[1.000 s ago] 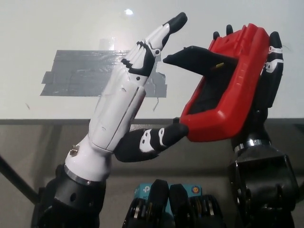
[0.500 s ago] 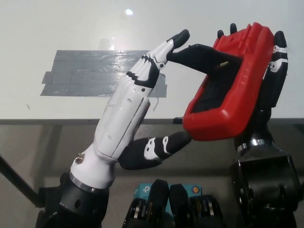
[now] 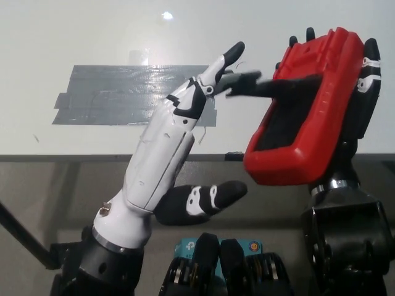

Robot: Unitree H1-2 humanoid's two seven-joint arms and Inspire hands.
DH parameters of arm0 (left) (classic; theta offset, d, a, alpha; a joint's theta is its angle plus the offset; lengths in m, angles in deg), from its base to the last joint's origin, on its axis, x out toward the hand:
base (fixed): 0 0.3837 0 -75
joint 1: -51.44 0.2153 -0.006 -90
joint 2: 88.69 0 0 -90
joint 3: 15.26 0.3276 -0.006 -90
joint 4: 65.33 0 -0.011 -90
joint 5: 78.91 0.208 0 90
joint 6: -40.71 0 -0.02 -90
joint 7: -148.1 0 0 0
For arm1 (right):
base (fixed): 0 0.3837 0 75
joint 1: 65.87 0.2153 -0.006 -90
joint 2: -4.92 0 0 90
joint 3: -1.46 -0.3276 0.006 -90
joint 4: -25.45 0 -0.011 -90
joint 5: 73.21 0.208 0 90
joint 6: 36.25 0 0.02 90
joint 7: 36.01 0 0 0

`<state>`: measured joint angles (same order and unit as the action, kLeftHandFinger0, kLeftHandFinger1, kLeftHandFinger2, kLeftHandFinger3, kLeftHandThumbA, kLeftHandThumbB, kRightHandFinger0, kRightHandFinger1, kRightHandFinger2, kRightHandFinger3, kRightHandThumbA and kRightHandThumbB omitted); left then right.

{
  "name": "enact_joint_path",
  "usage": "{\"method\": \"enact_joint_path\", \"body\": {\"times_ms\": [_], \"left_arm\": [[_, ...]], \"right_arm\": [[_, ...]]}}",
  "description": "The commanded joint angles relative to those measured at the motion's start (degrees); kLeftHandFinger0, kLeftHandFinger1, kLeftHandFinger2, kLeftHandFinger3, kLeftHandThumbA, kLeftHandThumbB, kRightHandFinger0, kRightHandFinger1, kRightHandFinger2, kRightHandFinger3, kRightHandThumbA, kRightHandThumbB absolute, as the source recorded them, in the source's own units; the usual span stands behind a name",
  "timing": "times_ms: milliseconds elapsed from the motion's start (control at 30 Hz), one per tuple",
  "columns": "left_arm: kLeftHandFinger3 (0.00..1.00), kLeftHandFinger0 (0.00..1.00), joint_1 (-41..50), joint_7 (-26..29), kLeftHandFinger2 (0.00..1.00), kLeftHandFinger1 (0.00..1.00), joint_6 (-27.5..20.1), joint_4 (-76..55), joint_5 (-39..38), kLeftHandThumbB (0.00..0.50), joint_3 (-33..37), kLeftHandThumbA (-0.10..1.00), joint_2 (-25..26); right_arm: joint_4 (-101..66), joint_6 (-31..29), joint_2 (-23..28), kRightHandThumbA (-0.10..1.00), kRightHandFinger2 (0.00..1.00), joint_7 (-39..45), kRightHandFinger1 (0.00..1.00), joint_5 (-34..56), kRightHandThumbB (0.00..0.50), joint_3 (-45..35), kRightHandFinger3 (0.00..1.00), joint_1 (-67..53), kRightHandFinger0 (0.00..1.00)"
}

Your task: The robot first picks the multimeter with right hand and then unfolds the black stand on the back of it using left hand

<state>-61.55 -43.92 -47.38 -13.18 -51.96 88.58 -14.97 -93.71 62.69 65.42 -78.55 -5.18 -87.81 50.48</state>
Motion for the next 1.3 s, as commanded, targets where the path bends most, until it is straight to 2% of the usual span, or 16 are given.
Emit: {"method": "enact_joint_path", "body": {"times_ms": [0,100,233,500,533,600,700,767,800,867,933,1033,1100,1267], "left_arm": [[1.00,0.91,0.0,0.7,0.71,0.65,-1.7,-0.7,-1.4,0.377,0.6,0.98,-1.0],[1.00,0.90,0.0,0.7,0.68,0.60,-2.0,-0.8,-1.5,0.374,0.6,0.96,-1.0],[1.00,0.89,0.0,0.6,0.67,0.60,-2.1,-1.2,-1.0,0.374,0.6,0.96,-1.2],[1.00,0.89,0.6,1.8,0.66,0.59,-4.1,-0.7,-0.3,0.377,0.7,0.98,-1.7],[1.00,0.90,0.8,2.1,0.67,0.61,-4.8,-0.4,0.0,0.376,0.8,0.98,-1.8],[1.00,0.99,1.2,3.0,0.69,0.65,-6.9,0.3,0.8,0.367,1.1,1.00,-1.8],[1.00,1.00,2.5,4.3,0.74,0.71,-9.2,1.0,3.3,0.381,1.9,1.00,-2.3],[1.00,1.00,4.7,5.8,0.83,0.76,-11.6,1.6,5.1,0.357,3.2,0.97,-3.1],[1.00,1.00,5.2,6.0,0.84,0.76,-12.4,1.8,5.7,0.360,3.5,0.97,-3.2],[1.00,1.00,6.0,6.6,0.93,0.79,-14.1,2.4,6.9,0.340,4.2,0.99,-3.1],[1.00,1.00,7.4,8.4,1.00,0.87,-17.2,3.7,10.0,0.330,5.4,0.99,-3.3],[1.00,1.00,9.3,12.2,1.00,0.92,-21.3,6.0,14.0,0.332,6.7,1.00,-4.1],[1.00,1.00,10.7,14.0,1.00,1.00,-22.8,6.9,16.5,0.332,7.3,1.00,-4.4],[1.00,1.00,11.6,14.7,1.00,1.00,-24.2,7.6,17.6,0.341,7.7,1.00,-4.5]], "right_arm": [[-2.3,-0.7,-3.1,-0.10,0.77,1.1,0.38,0.6,0.047,0.0,1.00,3.2,0.00],[-2.2,-0.8,-3.1,-0.10,0.79,1.0,0.39,0.7,0.044,-0.2,1.00,3.6,0.00],[-2.1,-1.1,-3.4,-0.10,0.83,0.6,0.40,1.0,0.048,-0.6,1.00,4.1,0.00],[-1.6,-1.6,-4.0,-0.10,0.83,-0.6,0.39,2.0,0.044,-1.8,1.00,5.7,0.00],[-1.6,-1.7,-4.1,-0.10,0.83,-0.6,0.39,1.5,0.039,-1.9,1.00,5.9,0.00],[-1.7,-1.8,-4.4,-0.10,0.82,-1.1,0.38,1.4,0.035,-2.1,1.00,6.1,0.00],[-1.6,-1.6,-4.5,-0.10,0.79,-1.5,0.36,1.1,0.023,-2.5,1.00,6.7,0.00],[-1.7,-2.4,-5.3,-0.10,0.77,-2.1,0.36,-0.2,0.008,-3.1,1.00,7.4,0.00],[-1.8,-2.4,-5.4,-0.10,0.77,-2.6,0.36,-0.8,0.008,-3.2,1.00,7.7,0.00],[-1.9,-2.2,-5.4,-0.10,0.76,-3.2,0.35,-1.4,0.000,-3.5,1.00,8.2,0.00],[-1.8,-3.4,-6.3,-0.10,0.75,-3.7,0.35,-1.4,0.000,-4.4,1.00,8.9,0.00],[-1.8,-5.8,-7.3,-0.10,0.76,-5.1,0.38,-0.3,0.001,-5.1,1.00,10.0,0.00],[-1.8,-6.0,-7.3,-0.10,0.74,-5.3,0.39,-0.4,0.000,-5.1,1.00,10.5,0.00],[-1.6,-6.6,-7.3,-0.10,0.72,-5.2,0.40,0.0,0.000,-5.1,1.00,11.1,0.00]]}}
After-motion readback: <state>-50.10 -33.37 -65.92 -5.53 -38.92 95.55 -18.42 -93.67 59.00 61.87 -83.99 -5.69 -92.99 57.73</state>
